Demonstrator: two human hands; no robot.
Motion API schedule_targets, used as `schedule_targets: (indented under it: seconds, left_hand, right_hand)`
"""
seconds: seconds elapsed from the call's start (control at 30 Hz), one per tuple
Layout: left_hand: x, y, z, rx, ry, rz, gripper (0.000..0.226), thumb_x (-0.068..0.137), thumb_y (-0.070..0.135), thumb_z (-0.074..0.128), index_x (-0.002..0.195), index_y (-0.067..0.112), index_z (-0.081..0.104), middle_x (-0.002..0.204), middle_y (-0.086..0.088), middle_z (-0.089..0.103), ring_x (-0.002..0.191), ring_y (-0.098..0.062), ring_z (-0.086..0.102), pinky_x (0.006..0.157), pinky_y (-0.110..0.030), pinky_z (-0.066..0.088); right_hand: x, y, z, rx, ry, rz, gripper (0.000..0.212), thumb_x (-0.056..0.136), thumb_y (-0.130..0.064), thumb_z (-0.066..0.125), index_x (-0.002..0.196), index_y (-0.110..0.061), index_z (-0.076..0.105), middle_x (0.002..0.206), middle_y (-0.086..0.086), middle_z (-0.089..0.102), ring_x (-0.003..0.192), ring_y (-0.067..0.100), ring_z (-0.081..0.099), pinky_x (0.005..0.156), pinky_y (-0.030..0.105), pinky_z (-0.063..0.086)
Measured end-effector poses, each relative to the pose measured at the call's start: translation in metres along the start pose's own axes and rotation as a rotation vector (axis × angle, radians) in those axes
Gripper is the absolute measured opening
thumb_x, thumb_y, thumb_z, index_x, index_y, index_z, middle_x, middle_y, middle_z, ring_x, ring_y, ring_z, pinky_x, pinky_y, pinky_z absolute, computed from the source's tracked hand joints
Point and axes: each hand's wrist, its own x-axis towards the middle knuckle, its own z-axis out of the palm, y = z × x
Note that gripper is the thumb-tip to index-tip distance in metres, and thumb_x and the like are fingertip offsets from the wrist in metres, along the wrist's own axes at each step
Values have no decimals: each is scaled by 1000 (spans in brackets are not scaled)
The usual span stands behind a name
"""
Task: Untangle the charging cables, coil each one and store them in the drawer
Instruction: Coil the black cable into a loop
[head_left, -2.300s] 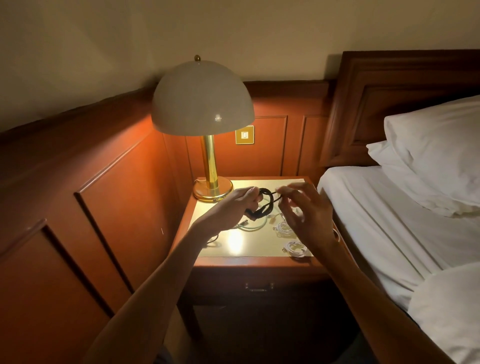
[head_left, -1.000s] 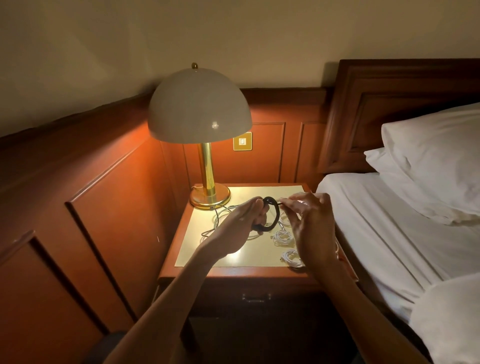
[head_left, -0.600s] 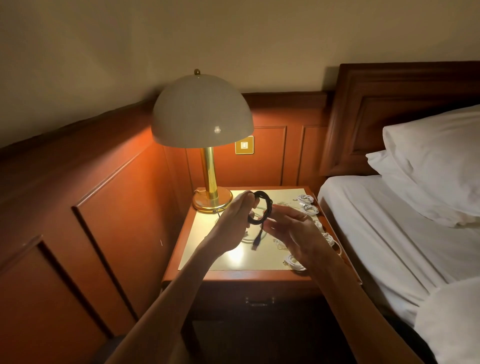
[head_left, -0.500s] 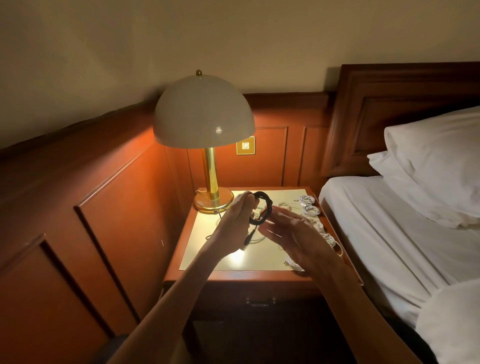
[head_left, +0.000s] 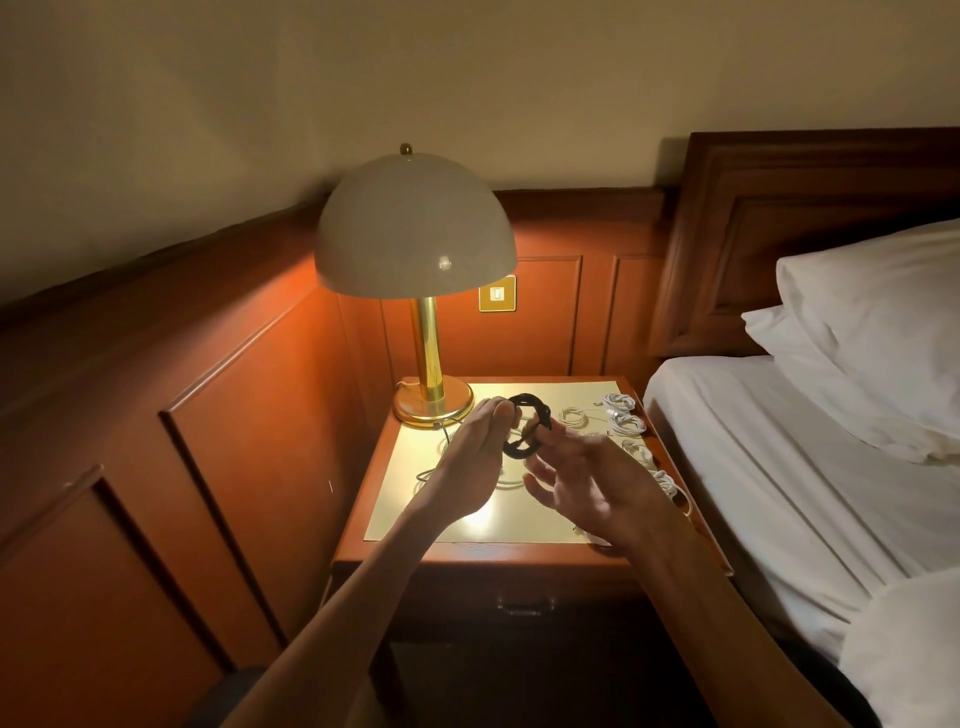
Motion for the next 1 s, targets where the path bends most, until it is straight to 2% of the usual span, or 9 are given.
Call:
schedule_targets:
  seconds: [0.07,0.2,0.3,0.43,0.53,0.7,0.8,0.9,1.0]
  left_hand:
    - [3,0,0,46,5,16,32,106,35,28,82,24,47,83,5,46,72,-1,48,68,-18,40]
    - [6,0,3,126,4,58,40,100,45,28,94,14,53,92,2,48,84,-12,51,75,-24,46]
    - [6,-4,4,116,1,87,33,103,39,30,94,15,51,93,4,48,86,-15,53,75,-24,48]
    - [2,-3,6,321,75,180,28,106,31,29,94,16,51,89,11,45,83,-14,48,70,-17,40]
    - [-3,-2,6,526,90,331,24,105,18,35,96,6,54,91,10,42,84,-13,42,73,-18,34]
    - [-3,-12,10,664,126,239,24,106,24,34,97,14,53,95,10,42,91,-14,39,80,-31,33]
    - [-5,-17,13,688,123,225,34,106,33,28,99,14,56,94,10,45,87,-13,43,76,-33,37]
    - [-6,-19,14,621,95,197,36,106,34,30,99,13,58,92,7,48,76,-11,49,64,-26,39]
    - [-2,-7,21,291,58,-19,34,107,34,30,92,17,56,93,0,55,80,-11,55,66,-22,44]
  right_hand:
    - [0,-1,-1,113,-35,32,38,61,-10,78,98,-10,70,111,9,58,104,19,50,111,39,27]
    - [-1,-7,5,59,-62,-39,68,46,-19,91,107,-11,62,91,7,60,86,18,54,96,38,39]
    - [1,-9,10,-165,87,-130,63,62,-12,90,116,-11,59,104,11,68,99,24,67,87,35,54]
    - [-2,-8,6,-325,242,-264,47,74,0,81,114,-5,58,109,19,71,90,31,75,66,30,60]
    - [-7,-7,-1,-460,275,-313,35,77,-1,80,107,-5,62,102,18,72,81,25,76,62,26,59]
    - [-9,-9,-10,-954,440,-395,31,81,-18,81,109,-6,70,85,5,76,68,18,76,61,29,61]
    - [-14,-22,-13,-1202,391,-350,28,83,-18,80,109,-13,71,86,3,77,68,13,75,68,31,63]
    - [-16,-34,-15,-1436,340,-283,25,85,-16,78,110,-12,73,94,1,76,78,13,73,76,29,61]
    - [-12,-27,-14,-1608,417,-455,17,91,-15,70,107,-9,75,94,2,75,79,12,68,75,21,57]
